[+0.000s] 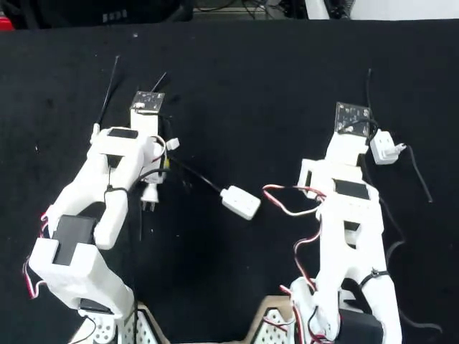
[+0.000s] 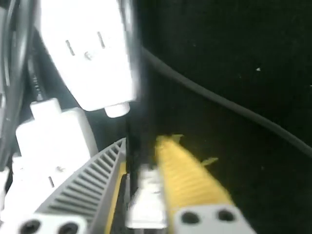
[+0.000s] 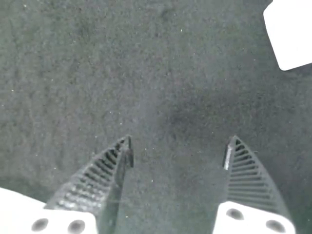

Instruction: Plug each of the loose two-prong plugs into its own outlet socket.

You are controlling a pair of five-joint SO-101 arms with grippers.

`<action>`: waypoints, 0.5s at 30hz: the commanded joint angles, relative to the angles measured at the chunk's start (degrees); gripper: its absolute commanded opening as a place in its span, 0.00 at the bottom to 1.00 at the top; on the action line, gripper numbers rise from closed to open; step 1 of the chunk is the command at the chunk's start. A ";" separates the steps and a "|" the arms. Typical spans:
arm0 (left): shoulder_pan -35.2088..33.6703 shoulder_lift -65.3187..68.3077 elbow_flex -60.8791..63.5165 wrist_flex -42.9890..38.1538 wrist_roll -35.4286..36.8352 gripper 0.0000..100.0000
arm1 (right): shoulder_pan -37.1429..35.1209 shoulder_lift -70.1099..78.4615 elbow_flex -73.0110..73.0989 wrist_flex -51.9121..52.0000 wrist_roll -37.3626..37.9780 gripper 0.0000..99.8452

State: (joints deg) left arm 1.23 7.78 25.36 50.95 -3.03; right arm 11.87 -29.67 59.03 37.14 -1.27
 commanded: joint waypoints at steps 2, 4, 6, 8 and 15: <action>0.40 0.18 -2.24 2.64 -0.26 0.03 | -0.88 -1.63 -2.24 0.26 -0.09 0.28; 0.40 0.09 -4.18 5.54 -0.26 0.03 | -0.88 -1.63 -2.24 0.26 -0.09 0.28; 0.40 0.09 -6.99 9.41 -0.53 0.03 | -0.88 -1.63 -2.24 0.26 -0.09 0.28; 0.40 0.09 -10.07 13.80 -0.53 0.03 | -0.88 -1.63 -2.24 0.26 -0.09 0.28; 0.48 0.09 -22.02 28.13 -0.62 0.03 | -0.88 -1.63 -2.24 0.26 -0.09 0.28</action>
State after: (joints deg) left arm 1.41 8.31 10.15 74.07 -3.03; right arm 11.87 -29.67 59.03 37.14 -1.27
